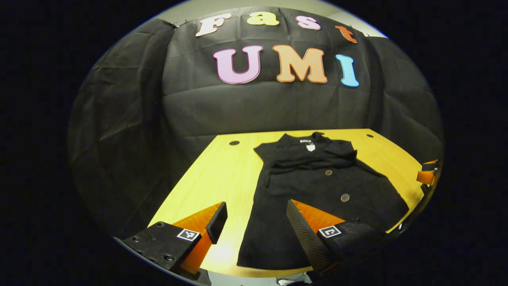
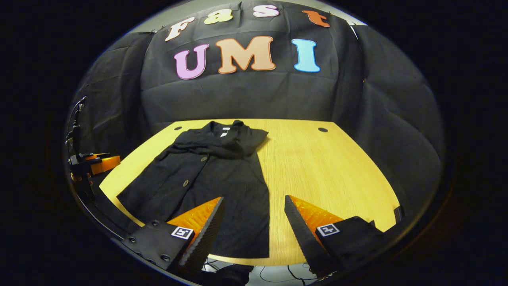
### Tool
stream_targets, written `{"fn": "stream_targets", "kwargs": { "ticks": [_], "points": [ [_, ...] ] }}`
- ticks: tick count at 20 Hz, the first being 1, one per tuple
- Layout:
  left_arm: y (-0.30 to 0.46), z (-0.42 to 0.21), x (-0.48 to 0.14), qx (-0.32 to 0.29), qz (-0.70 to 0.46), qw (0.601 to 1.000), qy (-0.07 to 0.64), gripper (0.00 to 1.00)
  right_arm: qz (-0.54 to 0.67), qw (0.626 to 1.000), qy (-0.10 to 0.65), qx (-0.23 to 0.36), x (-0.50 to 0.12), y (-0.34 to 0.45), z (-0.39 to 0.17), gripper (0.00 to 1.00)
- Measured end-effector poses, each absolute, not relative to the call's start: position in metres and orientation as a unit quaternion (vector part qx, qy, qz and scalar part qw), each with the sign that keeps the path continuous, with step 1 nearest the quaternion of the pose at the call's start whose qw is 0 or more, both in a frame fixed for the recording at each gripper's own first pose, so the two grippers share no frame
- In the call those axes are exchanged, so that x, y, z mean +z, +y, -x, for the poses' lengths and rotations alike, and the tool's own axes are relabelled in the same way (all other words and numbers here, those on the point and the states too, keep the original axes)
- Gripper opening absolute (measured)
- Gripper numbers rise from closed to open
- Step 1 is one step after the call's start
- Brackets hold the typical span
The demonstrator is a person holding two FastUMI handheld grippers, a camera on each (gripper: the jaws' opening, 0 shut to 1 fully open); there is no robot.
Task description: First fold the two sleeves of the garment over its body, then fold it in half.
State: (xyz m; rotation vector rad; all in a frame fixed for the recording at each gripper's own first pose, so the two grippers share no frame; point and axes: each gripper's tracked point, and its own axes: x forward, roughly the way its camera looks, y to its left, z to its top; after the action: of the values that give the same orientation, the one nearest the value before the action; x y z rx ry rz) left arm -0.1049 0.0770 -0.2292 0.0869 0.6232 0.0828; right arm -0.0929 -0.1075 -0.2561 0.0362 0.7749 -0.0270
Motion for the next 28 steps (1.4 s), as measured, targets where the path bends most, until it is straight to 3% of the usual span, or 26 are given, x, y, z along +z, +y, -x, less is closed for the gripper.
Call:
{"fn": "stream_targets", "kwargs": {
  "ticks": [12, 13, 14, 15, 19, 21, 22, 23, 26, 27, 28],
  "points": [
    [0.11, 0.192, -0.327, 0.053, -0.03, 0.9, 0.432, 0.95, 0.012, 0.883, 0.469, -0.023, -0.335, -0.096, 0.146, 0.96],
    [0.109, 0.188, -0.324, 0.051, -0.027, 0.905, 0.421, 0.95, 0.014, 0.88, 0.474, -0.024, -0.339, -0.096, 0.148, 0.96],
    [0.108, 0.186, -0.325, 0.047, -0.024, 0.905, 0.421, 0.89, 0.016, 0.877, 0.48, -0.024, -0.343, -0.094, 0.149, 0.98],
    [0.108, 0.189, -0.326, 0.045, -0.02, 0.904, 0.426, 0.93, 0.018, 0.873, 0.487, -0.023, -0.346, -0.093, 0.152, 0.98],
    [0.102, 0.183, -0.327, 0.033, -0.003, 0.908, 0.417, 0.93, 0.013, 0.863, 0.505, -0.02, -0.354, -0.091, 0.156, 0.98],
    [0.092, 0.185, -0.328, 0.01, -0.01, 0.911, 0.412, 0.84, -0.015, 0.86, 0.51, -0.013, -0.356, -0.086, 0.157, 0.98],
    [0.088, 0.183, -0.33, 0.002, -0.011, 0.911, 0.411, 0.75, -0.024, 0.864, 0.504, -0.012, -0.356, -0.085, 0.153, 0.9],
    [0.085, 0.182, -0.331, -0.006, -0.012, 0.912, 0.409, 0.65, -0.027, 0.863, 0.504, -0.003, -0.356, -0.079, 0.153, 0.88],
    [0.073, 0.176, -0.33, -0.023, 0.016, 0.915, 0.403, 0.21, -0.01, 0.866, 0.5, 0.003, -0.356, -0.068, 0.148, 0.33],
    [0.072, 0.172, -0.331, -0.024, 0.029, 0.914, 0.403, 0.11, 0.006, 0.864, 0.503, 0.001, -0.357, -0.068, 0.147, 0.14],
    [0.071, 0.173, -0.331, -0.026, 0.04, 0.911, 0.409, 0.0, 0.016, 0.862, 0.507, 0.0, -0.352, -0.069, 0.15, 0.04]
  ]
}}
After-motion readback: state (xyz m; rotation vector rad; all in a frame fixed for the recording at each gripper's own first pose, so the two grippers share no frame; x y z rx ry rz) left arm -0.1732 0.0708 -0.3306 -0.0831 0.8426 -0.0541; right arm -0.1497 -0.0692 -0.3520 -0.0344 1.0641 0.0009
